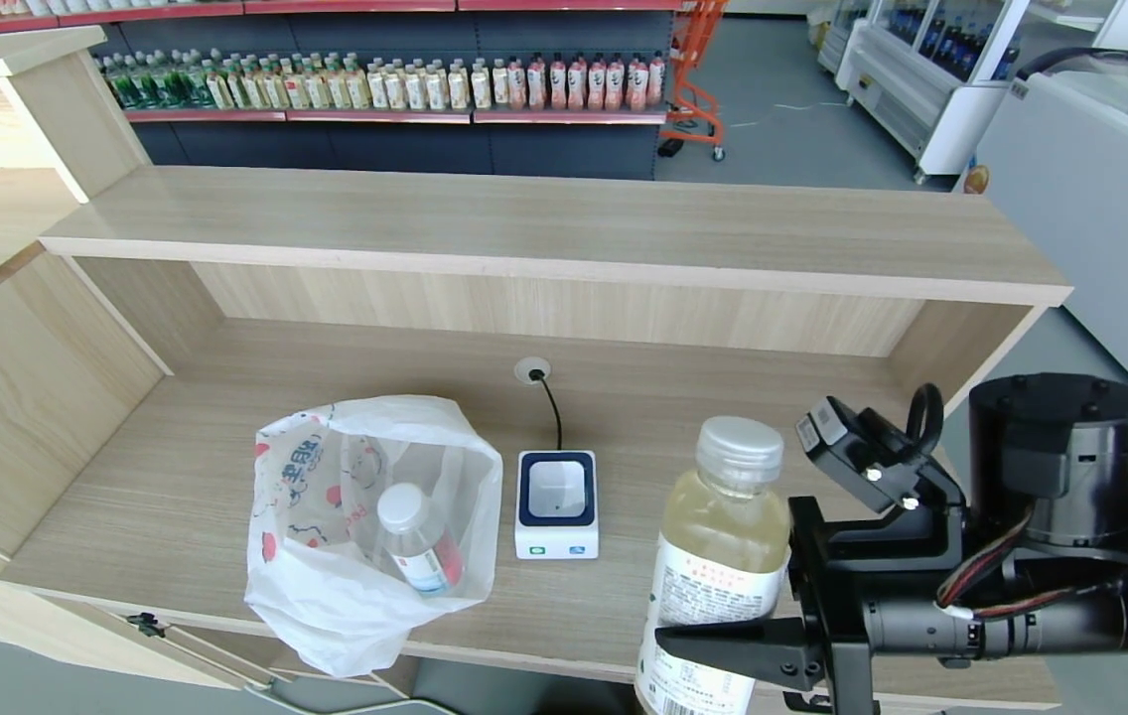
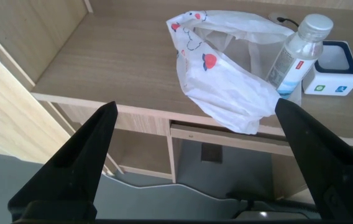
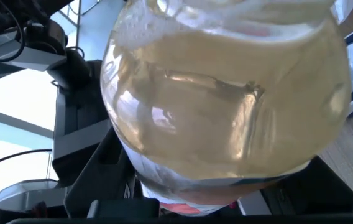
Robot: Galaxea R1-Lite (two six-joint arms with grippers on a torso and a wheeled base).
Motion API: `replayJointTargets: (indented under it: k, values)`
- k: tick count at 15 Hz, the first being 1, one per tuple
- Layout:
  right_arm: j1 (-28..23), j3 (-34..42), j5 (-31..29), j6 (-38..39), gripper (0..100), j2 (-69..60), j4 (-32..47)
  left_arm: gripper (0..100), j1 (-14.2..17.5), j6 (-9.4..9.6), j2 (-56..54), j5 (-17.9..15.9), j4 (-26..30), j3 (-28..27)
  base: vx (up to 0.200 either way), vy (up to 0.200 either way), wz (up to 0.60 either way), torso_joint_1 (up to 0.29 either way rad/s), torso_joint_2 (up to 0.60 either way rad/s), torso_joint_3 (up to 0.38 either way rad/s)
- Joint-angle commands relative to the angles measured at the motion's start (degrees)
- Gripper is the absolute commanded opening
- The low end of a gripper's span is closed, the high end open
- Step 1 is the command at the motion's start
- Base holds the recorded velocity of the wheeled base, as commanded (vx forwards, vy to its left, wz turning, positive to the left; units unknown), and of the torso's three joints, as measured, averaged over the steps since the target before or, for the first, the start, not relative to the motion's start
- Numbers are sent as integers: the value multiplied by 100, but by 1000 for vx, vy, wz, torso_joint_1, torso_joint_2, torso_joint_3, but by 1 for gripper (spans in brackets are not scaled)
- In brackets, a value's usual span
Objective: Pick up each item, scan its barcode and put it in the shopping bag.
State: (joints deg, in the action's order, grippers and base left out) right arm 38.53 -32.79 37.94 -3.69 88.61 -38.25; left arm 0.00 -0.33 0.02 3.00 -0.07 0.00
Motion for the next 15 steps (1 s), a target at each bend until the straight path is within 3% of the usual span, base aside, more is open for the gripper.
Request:
replayJointTargets:
  k: [1,6,15]
  values:
    - [-4,-140,3,44,0,86,20,100,0,-2,-2,-1,-1,0,0,0,0,0,0,0]
    - [-4,-526,-14,774,0,77,345,100,0,-2,-2,-1,-1,0,0,0,0,0,0,0]
    - [172,-562,-375,958,0,86,459,100,0,-2,-2,-1,-1,0,0,0,0,0,0,0]
